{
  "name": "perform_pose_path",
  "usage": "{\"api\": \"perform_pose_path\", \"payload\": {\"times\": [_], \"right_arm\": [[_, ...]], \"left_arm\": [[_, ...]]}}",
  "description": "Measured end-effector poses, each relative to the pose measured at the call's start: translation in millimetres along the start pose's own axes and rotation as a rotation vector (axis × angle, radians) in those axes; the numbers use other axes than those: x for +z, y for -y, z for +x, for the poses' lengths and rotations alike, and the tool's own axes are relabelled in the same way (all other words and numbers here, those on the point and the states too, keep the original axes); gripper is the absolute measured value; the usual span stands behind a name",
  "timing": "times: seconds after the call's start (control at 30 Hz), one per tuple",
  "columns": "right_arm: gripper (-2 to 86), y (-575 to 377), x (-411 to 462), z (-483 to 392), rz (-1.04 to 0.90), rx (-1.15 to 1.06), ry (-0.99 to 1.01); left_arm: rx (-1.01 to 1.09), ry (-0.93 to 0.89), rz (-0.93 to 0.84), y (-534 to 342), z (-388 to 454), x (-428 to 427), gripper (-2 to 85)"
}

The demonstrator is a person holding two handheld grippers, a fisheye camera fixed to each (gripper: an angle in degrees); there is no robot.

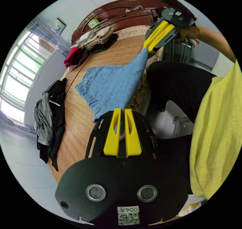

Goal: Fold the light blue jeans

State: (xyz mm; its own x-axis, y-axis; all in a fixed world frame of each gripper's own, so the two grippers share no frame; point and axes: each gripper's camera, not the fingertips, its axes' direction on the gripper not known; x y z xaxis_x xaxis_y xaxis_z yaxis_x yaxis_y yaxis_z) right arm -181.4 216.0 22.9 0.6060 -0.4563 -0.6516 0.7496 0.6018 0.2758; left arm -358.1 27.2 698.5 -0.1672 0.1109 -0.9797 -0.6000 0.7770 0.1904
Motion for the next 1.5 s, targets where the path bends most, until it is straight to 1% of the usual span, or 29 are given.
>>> {"api": "perform_pose_path", "payload": {"times": [0.1,0.2,0.3,0.37,0.5,0.57,0.7,0.83,0.97,1.17,1.3,1.33,1.37,1.4,1.47,1.5], "right_arm": [[3.7,-10,-12,0,0.022,0.03,-0.001],[3.7,-6,-26,15,0.039,0.051,-0.01],[3.7,12,-38,47,0.049,0.082,-0.013],[3.7,33,-46,80,0.054,0.094,-0.022],[3.8,76,-43,133,0.042,0.091,-0.048],[3.9,105,-29,170,0.024,0.108,-0.062],[3.9,146,11,224,-0.01,0.158,-0.064],[3.9,185,84,278,-0.08,0.219,-0.007],[4.0,209,163,309,-0.157,0.258,0.029],[4.5,218,262,324,-0.258,0.3,0.061],[5.1,217,293,331,-0.269,0.382,0.074],[6.2,217,294,336,-0.27,0.417,0.076],[8.1,215,291,343,-0.264,0.464,0.059],[8.2,212,286,346,-0.251,0.49,0.05],[8.3,191,259,359,-0.152,0.602,0.03],[8.2,184,251,360,-0.126,0.62,0.051]], "left_arm": [[0.029,-0.025,-0.033,12,-5,-15,2.2],[0.042,-0.041,-0.051,34,-32,-33,2.3],[0.063,-0.05,-0.064,67,-76,-50,2.3],[0.087,-0.054,-0.077,98,-121,-57,2.4],[0.089,-0.043,-0.108,144,-193,-46,2.5],[0.088,-0.026,-0.145,173,-234,-26,2.5],[0.073,0.027,-0.18,207,-285,28,2.6],[0.01,0.025,-0.224,225,-334,124,2.8],[-0.087,-0.005,-0.248,220,-359,232,3.0],[-0.202,-0.009,-0.252,187,-347,360,3.7],[-0.31,0.01,-0.196,158,-340,392,5.7],[-0.382,0.001,-0.185,146,-345,397,7.7],[-0.497,0.008,-0.171,129,-357,397,9.5],[-0.57,0.017,-0.16,119,-364,395,10.3],[-0.761,0.012,-0.066,70,-383,376,11.5],[-0.794,0.006,-0.039,57,-384,369,11.3]]}}
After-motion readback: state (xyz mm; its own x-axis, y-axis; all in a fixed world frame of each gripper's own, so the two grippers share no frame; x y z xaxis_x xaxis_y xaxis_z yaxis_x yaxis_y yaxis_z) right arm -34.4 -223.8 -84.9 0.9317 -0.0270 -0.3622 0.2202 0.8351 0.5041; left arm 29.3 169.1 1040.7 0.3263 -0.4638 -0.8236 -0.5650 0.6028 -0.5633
